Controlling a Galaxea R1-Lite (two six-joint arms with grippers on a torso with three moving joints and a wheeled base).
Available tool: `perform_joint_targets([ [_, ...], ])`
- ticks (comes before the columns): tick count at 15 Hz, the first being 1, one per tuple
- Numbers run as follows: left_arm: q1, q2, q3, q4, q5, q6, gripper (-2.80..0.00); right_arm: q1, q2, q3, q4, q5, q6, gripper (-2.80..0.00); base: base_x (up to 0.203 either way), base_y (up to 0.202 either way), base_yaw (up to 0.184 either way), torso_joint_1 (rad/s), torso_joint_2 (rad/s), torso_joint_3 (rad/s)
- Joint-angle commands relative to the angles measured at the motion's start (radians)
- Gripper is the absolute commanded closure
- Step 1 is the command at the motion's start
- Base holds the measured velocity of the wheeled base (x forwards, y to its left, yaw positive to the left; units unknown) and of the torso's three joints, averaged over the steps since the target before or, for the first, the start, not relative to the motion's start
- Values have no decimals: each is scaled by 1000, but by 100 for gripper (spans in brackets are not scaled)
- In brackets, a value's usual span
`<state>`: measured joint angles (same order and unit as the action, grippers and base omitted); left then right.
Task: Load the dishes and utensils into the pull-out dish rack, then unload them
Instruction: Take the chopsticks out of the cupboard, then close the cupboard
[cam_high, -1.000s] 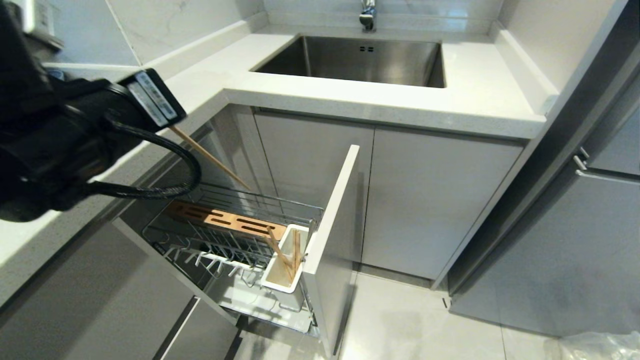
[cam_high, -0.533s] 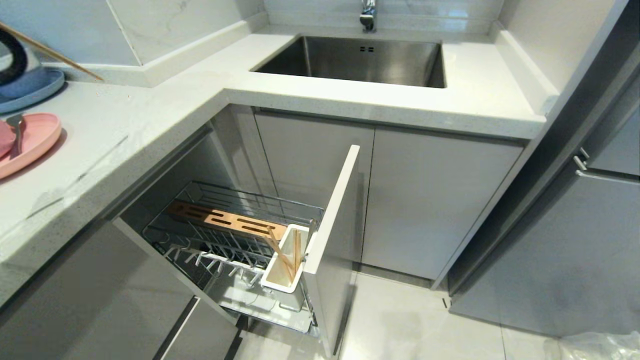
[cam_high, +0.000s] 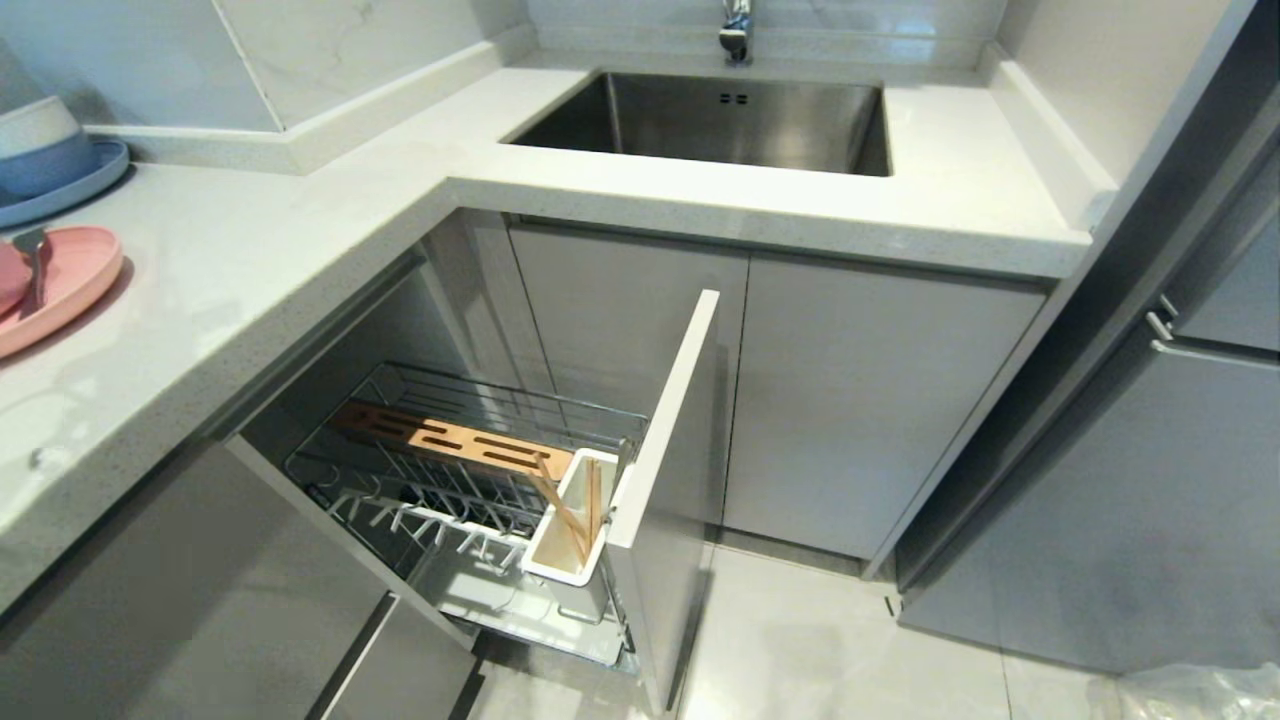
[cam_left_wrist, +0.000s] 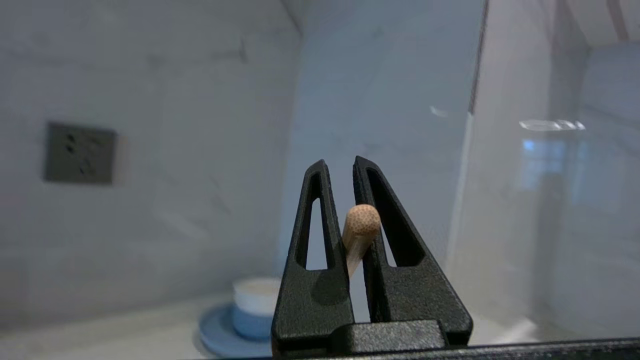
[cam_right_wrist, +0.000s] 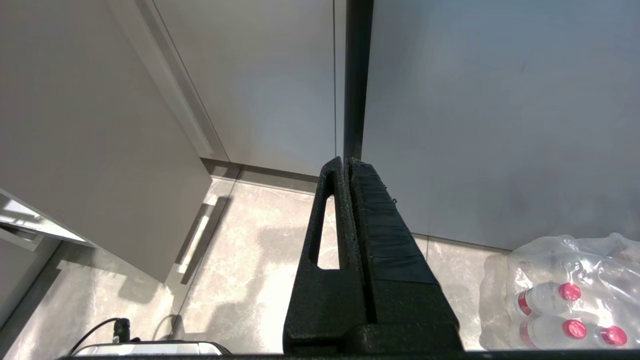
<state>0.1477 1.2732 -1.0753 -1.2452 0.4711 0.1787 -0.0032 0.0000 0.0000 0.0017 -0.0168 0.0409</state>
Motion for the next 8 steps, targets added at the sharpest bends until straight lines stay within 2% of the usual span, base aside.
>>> perform_joint_targets([
  [1,40,56,11,-31,11,-15,0,0,0,2,0,0,1,0,0,0,0,0,0,0],
  [3,68,62,22,-24,56,-136,0,0,0,2,0,0,1,0,0,0,0,0,0,0],
  [4,111,61,33,6,67,-215,0,0,0,2,0,0,1,0,0,0,0,0,0,0],
  [6,163,50,44,163,74,-376,0,0,0,2,0,0,1,0,0,0,0,0,0,0],
  [8,206,36,64,230,71,-460,0,0,0,2,0,0,1,0,0,0,0,0,0,0],
])
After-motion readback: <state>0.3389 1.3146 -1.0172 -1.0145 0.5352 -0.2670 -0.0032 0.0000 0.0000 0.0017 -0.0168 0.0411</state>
